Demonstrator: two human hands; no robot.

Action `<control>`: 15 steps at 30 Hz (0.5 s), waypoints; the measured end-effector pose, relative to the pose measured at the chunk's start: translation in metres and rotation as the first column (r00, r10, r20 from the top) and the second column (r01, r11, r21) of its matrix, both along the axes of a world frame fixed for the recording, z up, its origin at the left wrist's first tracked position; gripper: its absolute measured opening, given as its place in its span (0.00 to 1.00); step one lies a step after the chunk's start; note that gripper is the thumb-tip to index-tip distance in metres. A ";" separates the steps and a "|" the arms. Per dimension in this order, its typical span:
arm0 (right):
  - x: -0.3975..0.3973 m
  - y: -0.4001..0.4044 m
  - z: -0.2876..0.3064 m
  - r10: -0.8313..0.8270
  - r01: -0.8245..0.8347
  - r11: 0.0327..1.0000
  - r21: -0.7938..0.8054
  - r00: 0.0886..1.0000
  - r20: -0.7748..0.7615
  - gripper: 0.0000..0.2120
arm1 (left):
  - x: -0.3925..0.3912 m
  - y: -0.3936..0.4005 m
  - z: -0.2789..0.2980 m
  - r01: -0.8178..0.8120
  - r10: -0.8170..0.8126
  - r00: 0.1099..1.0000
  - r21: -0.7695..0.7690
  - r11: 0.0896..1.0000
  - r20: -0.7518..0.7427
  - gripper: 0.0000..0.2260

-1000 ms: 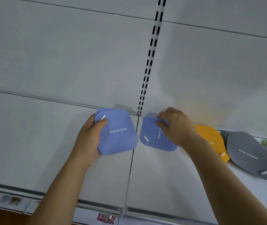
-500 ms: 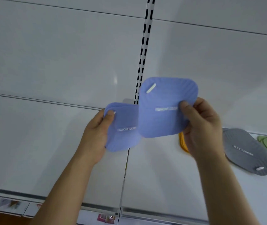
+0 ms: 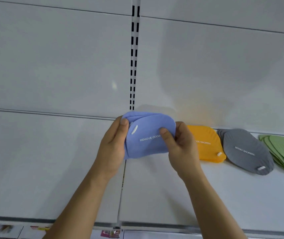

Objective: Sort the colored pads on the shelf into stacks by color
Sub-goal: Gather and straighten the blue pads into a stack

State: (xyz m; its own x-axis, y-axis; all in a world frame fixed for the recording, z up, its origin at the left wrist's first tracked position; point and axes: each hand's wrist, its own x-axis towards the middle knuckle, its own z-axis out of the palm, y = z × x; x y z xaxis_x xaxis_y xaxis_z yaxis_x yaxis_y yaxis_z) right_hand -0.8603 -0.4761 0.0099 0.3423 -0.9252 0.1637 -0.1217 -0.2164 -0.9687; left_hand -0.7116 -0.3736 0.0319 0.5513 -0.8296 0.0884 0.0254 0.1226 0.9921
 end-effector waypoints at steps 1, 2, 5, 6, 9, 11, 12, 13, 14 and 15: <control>0.002 0.004 -0.001 -0.045 0.044 0.999 0.014 0.998 0.037 0.05 | -0.003 -0.002 0.001 -0.009 0.010 0.997 -0.010 1.000 0.073 0.19; 0.004 0.008 -0.003 -0.097 0.094 0.995 0.038 0.992 0.080 0.05 | -0.007 -0.004 0.001 -0.020 0.022 0.991 -0.017 1.000 0.129 0.19; 0.008 0.019 -0.007 -0.182 0.164 0.981 0.107 0.965 0.190 0.04 | -0.016 -0.012 -0.006 -0.108 0.115 0.983 -0.057 0.993 0.145 0.21; 0.008 0.021 -0.007 -0.183 0.159 0.980 0.122 0.957 0.225 0.06 | -0.017 -0.014 -0.009 -0.132 0.139 0.984 -0.064 0.989 0.111 0.22; 0.009 0.022 -0.010 -0.158 0.118 0.979 0.164 0.953 0.260 0.16 | -0.018 -0.018 -0.015 -0.187 0.188 0.982 -0.045 0.981 0.025 0.23; 0.009 0.022 -0.013 -0.126 0.101 0.983 0.150 0.978 0.166 0.14 | -0.019 -0.020 -0.019 -0.190 0.190 0.982 -0.025 0.981 -0.003 0.24; 0.008 0.021 -0.014 -0.111 0.095 0.986 0.136 0.987 0.120 0.09 | -0.019 -0.021 -0.021 -0.198 0.198 0.980 -0.017 0.980 -0.022 0.24; 0.007 0.021 -0.016 -0.101 0.091 0.989 0.115 0.991 0.087 0.05 | -0.018 -0.022 -0.022 -0.205 0.204 0.978 -0.010 0.979 -0.040 0.24; 0.006 0.021 -0.017 -0.093 0.088 0.992 0.087 0.994 0.063 0.03 | -0.016 -0.021 -0.024 -0.205 0.205 0.978 -0.005 0.979 -0.039 0.23; 0.005 0.021 -0.018 -0.088 0.085 0.995 0.060 0.995 0.049 0.04 | -0.014 -0.020 -0.024 -0.191 0.191 0.982 0.001 0.982 0.003 0.22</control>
